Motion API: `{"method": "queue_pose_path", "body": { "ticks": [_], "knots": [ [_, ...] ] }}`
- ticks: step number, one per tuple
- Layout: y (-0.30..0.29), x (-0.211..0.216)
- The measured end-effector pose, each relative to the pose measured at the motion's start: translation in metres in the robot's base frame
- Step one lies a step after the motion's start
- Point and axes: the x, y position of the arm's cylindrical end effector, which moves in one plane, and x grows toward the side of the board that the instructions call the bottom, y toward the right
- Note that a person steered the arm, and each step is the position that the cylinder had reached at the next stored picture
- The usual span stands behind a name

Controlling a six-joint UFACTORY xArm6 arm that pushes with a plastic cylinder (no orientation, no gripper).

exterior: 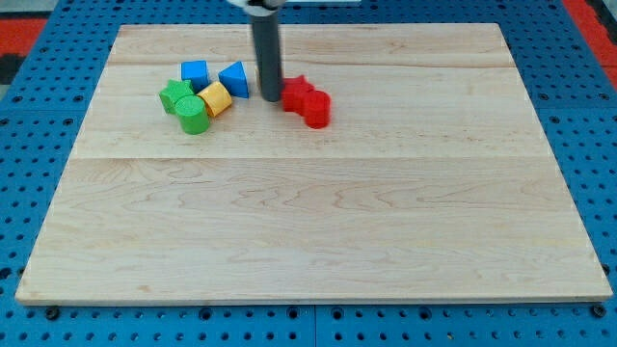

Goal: Move the red circle into red star

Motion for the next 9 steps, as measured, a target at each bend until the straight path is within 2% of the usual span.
{"method": "queue_pose_path", "body": {
  "ticks": [1, 2, 3, 5, 6, 8, 9],
  "knots": [
    [0.066, 0.003],
    [0.087, 0.014],
    [0.052, -0.007],
    [0.041, 0.045],
    [0.082, 0.046],
    [0.083, 0.063],
    [0.123, 0.082]
  ]
}}
